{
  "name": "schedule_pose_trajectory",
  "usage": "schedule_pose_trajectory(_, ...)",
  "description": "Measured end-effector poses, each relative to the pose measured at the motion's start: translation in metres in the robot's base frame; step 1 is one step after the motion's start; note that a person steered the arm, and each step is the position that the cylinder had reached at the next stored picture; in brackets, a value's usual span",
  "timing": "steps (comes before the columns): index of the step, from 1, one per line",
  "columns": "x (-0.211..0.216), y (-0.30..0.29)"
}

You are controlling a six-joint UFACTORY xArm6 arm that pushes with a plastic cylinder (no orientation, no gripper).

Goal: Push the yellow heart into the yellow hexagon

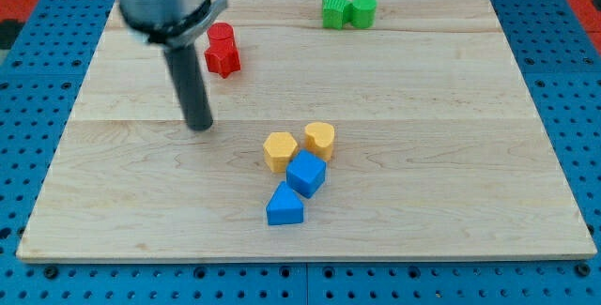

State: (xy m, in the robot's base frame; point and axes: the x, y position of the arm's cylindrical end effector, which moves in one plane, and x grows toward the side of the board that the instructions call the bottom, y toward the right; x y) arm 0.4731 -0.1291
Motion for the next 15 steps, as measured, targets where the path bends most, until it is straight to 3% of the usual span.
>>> schedule_pose_trajectory(1, 0.023, 0.032)
schedule_pose_trajectory(5, 0.023, 0.188)
schedule_pose_trajectory(8, 0.059, 0.218)
schedule_pose_trajectory(10, 0.059, 0.269)
schedule_pose_trajectory(14, 0.044, 0.273)
schedule_pose_trajectory(15, 0.061, 0.256)
